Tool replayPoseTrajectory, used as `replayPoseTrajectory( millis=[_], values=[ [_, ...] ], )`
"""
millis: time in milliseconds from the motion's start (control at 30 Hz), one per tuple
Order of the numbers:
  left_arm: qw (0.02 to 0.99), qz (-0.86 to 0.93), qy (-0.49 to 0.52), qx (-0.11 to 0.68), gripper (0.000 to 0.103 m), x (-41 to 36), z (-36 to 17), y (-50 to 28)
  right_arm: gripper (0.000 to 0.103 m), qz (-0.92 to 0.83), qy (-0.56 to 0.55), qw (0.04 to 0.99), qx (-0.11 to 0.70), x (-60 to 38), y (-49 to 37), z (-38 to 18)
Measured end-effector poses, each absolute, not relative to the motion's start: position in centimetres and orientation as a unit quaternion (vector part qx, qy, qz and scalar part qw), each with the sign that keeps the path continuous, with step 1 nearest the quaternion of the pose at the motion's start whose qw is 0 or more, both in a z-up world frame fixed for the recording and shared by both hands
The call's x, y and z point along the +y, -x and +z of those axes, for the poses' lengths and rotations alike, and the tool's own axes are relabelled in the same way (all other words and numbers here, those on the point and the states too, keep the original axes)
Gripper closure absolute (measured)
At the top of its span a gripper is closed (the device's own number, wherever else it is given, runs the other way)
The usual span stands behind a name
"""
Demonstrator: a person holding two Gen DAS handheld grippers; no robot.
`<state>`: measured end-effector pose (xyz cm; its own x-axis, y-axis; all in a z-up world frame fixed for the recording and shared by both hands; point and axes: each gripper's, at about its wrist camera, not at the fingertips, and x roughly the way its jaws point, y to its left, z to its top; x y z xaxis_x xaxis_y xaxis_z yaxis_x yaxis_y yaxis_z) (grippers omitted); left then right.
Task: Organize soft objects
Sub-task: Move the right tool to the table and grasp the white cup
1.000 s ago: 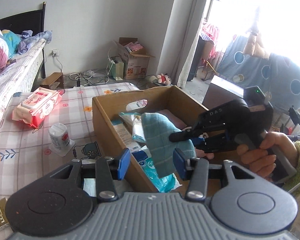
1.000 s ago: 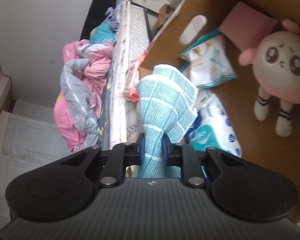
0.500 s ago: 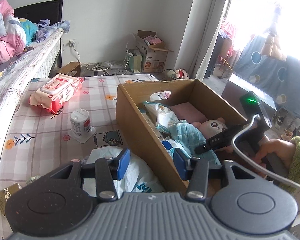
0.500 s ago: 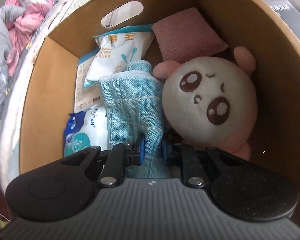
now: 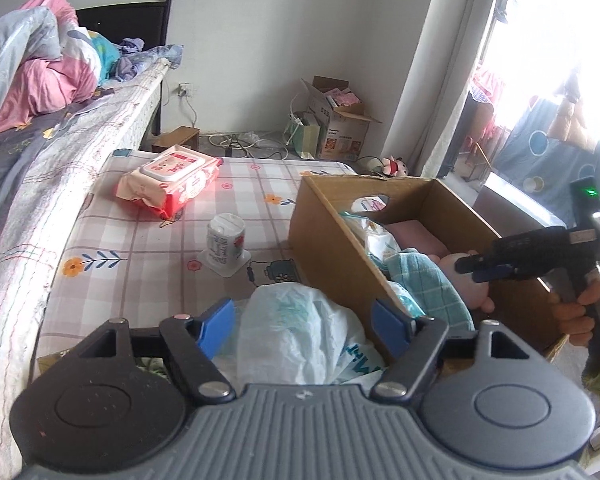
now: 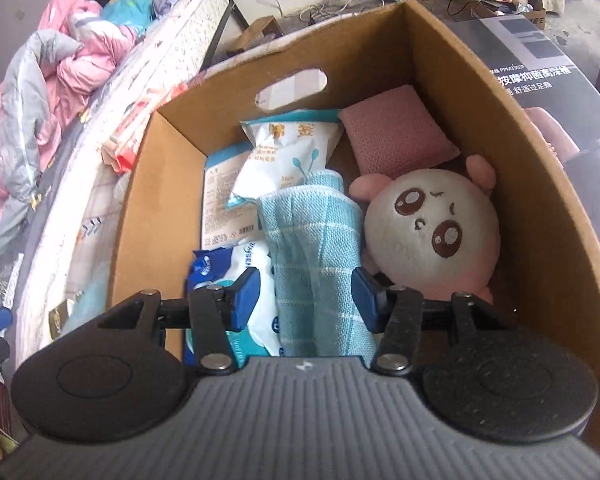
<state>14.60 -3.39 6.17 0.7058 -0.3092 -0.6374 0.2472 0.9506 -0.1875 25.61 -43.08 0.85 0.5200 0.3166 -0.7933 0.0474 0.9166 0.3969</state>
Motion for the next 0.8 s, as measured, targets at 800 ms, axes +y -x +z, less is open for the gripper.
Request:
replayPoseTrajectory(
  millis=[800],
  values=[
    [0.934,-0.047,0.069,0.348,0.019,6.5,3.4,-12.1,0.042,0.267,-0.151,0.832,0.462,-23.9,-23.9,8.8]
  ],
)
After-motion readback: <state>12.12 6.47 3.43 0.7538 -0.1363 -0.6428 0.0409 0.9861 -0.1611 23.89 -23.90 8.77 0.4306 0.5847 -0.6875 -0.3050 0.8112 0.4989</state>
